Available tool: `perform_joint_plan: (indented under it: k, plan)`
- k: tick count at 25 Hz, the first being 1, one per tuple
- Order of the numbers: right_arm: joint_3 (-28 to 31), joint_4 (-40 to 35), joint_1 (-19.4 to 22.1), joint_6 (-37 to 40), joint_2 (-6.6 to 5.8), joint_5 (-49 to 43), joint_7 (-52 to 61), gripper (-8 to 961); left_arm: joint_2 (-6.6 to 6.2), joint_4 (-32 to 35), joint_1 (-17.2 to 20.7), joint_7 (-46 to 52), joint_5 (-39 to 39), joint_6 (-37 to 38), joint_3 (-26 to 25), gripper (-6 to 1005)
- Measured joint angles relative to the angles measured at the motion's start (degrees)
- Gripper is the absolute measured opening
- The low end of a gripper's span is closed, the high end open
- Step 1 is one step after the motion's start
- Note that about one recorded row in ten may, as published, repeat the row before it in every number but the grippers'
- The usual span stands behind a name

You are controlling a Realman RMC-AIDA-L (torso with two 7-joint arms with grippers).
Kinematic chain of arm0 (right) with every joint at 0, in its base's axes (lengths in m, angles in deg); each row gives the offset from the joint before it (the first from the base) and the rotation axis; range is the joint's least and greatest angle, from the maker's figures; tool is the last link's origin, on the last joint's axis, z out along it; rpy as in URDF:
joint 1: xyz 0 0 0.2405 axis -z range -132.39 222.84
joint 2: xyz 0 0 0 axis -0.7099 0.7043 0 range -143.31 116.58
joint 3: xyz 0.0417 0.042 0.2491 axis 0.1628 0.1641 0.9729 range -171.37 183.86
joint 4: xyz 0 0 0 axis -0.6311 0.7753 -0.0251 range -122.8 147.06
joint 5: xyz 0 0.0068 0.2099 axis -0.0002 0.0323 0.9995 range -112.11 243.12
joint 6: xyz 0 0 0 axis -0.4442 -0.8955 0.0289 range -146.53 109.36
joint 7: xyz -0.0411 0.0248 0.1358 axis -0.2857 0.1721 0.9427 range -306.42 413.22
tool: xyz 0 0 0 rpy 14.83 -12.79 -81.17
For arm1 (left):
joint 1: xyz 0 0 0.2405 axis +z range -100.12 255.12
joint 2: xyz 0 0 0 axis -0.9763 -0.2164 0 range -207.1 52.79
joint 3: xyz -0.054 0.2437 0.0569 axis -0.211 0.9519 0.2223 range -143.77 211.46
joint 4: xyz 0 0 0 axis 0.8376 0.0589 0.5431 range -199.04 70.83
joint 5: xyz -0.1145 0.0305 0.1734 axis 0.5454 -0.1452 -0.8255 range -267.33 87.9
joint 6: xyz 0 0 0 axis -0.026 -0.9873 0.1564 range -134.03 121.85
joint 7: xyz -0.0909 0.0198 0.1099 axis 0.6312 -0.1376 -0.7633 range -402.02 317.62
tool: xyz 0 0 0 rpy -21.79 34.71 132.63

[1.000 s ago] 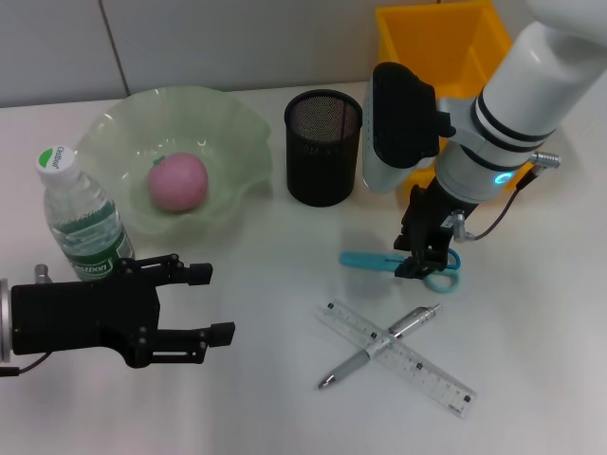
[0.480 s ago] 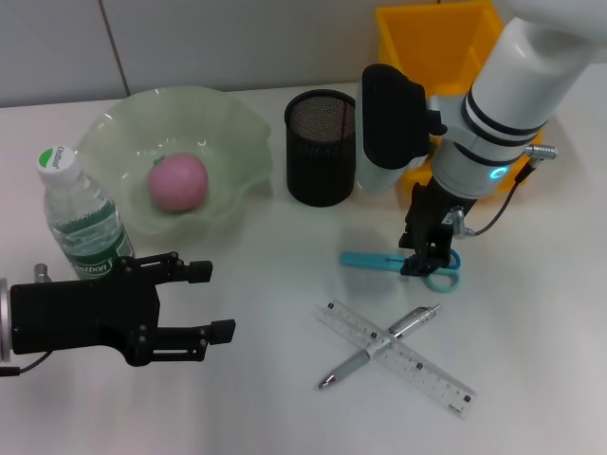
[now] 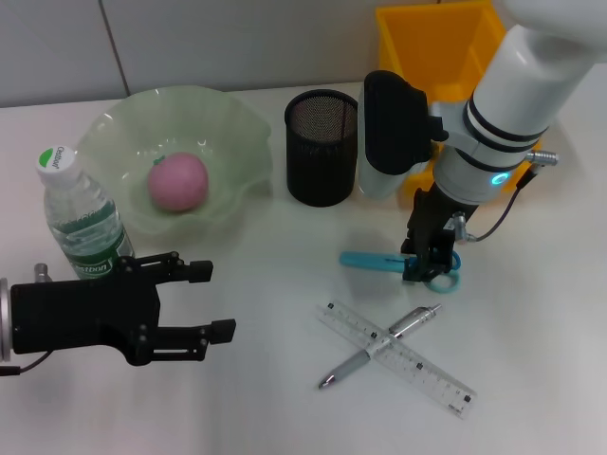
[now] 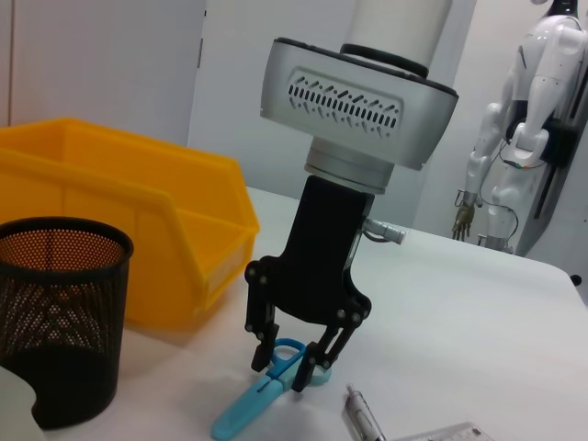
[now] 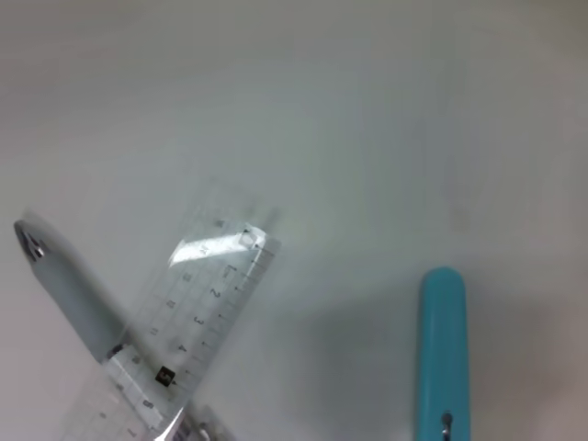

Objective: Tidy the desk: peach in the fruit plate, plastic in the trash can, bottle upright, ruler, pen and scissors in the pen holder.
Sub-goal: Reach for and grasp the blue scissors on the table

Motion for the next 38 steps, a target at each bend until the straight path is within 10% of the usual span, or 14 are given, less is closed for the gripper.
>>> perform_joint_plan:
  k: [38]
  plan:
    - [-0.01, 1.67, -0.33, -1.38, 0.07, 0.25, -0.34, 241, -0.09, 0.13, 0.10, -0.04, 0.76, 0.44, -0.04, 832]
